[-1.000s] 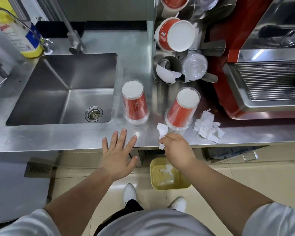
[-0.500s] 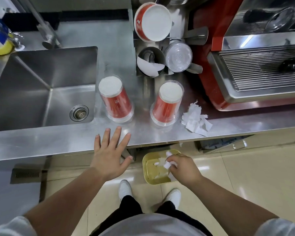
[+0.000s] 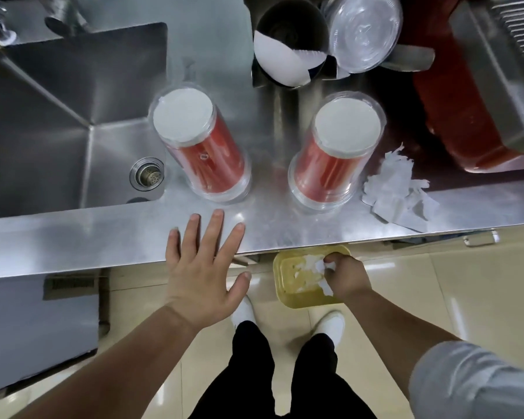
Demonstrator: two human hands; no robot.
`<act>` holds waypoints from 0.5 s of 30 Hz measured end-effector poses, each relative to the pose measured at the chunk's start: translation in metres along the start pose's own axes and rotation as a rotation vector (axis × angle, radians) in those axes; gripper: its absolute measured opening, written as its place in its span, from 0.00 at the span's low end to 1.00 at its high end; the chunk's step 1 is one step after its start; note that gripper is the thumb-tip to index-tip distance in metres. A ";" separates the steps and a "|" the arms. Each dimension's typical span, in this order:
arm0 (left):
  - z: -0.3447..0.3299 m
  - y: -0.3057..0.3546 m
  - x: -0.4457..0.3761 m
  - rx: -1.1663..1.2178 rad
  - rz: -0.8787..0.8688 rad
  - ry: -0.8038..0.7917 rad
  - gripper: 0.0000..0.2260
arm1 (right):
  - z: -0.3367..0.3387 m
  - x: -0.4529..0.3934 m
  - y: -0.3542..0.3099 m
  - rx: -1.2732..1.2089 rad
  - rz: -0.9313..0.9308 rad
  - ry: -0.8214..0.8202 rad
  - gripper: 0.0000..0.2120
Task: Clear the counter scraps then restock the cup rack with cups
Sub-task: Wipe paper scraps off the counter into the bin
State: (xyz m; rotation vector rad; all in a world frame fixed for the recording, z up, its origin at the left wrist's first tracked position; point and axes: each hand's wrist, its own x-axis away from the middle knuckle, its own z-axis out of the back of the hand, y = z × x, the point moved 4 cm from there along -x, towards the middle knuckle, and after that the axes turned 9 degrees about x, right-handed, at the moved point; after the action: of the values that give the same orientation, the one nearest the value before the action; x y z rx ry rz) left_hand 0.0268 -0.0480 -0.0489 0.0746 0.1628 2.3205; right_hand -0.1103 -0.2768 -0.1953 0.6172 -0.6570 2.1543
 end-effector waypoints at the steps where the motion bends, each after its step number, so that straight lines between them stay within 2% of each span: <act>1: 0.000 0.000 0.000 0.000 -0.001 0.013 0.32 | -0.004 -0.005 0.000 0.020 0.001 -0.004 0.15; 4: -0.001 0.000 -0.001 0.004 -0.008 0.034 0.32 | -0.013 -0.015 0.003 0.054 0.003 -0.012 0.19; 8: -0.001 0.001 -0.001 0.014 -0.008 0.041 0.33 | -0.023 -0.019 0.005 0.150 0.014 -0.126 0.23; 15: -0.001 0.001 -0.001 0.024 0.010 0.012 0.34 | -0.019 -0.012 0.005 0.173 0.029 -0.164 0.20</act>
State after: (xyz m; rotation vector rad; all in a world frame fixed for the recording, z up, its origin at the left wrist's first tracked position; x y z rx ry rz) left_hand 0.0264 -0.0494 -0.0498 0.0735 0.1975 2.3299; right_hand -0.1114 -0.2741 -0.2177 0.8893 -0.5720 2.2190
